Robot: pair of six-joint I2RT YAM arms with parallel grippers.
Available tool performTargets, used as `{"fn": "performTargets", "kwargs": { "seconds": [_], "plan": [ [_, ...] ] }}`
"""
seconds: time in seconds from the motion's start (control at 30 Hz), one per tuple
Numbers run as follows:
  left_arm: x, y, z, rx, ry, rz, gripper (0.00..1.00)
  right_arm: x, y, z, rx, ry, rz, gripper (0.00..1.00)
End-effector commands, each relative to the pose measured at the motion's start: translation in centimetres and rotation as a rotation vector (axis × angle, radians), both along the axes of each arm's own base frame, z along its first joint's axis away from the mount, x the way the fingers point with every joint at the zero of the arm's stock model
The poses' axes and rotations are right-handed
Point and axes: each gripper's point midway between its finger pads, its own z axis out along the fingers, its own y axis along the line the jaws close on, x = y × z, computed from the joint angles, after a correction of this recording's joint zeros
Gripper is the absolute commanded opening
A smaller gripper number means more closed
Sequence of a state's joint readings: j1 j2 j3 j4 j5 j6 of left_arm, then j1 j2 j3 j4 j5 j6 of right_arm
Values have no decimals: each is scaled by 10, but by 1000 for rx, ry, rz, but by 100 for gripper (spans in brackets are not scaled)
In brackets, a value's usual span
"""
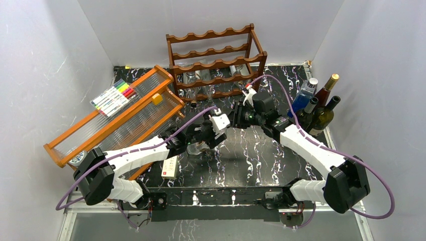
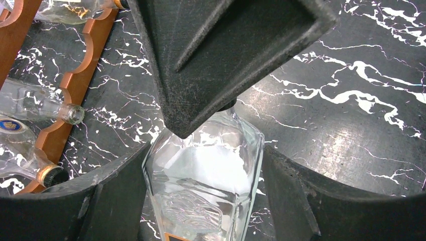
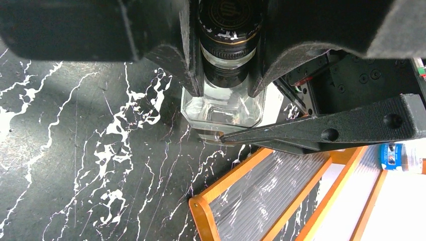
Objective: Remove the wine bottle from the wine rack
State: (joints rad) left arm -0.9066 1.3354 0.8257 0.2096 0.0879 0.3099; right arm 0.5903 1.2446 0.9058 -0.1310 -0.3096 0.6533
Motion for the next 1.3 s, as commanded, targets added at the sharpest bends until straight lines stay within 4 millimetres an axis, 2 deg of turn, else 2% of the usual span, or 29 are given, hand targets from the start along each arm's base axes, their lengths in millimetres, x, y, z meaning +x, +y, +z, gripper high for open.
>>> {"fn": "performTargets", "kwargs": {
  "seconds": [0.0, 0.07, 0.1, 0.3, 0.53, 0.67, 0.77, 0.93, 1.03, 1.27],
  "plan": [
    [7, -11, 53, -122, -97, -6, 54, 20, -8, 39, -16, -155, -56, 2],
    [9, -10, 54, -128, -102, 8, 94, 23, -18, 47, -64, -189, -84, 0],
    [8, -10, 54, -129, -101, 8, 98, 26, -22, 53, -85, -215, -96, 0],
    [12, -5, 59, -129, -127, 36, 98, 42, -60, 90, -236, -363, -226, 0],
    [15, 1, 66, -129, -156, 61, 98, 56, -124, 119, -494, -450, -435, 0],
    [13, 1, 69, -137, -157, 55, 98, 61, -147, 121, -600, -443, -502, 0],
    [13, 1, 70, -138, -157, 54, 98, 68, -157, 118, -635, -437, -532, 0],
    [13, 1, 70, -138, -157, 54, 98, 87, -170, 111, -628, -424, -551, 0],
    [14, 1, 67, -129, -157, 55, 98, 99, -185, 108, -644, -398, -580, 0],
    [13, 0, 68, -129, -158, 50, 98, 120, -205, 116, -637, -417, -612, 0]
  ]
}}
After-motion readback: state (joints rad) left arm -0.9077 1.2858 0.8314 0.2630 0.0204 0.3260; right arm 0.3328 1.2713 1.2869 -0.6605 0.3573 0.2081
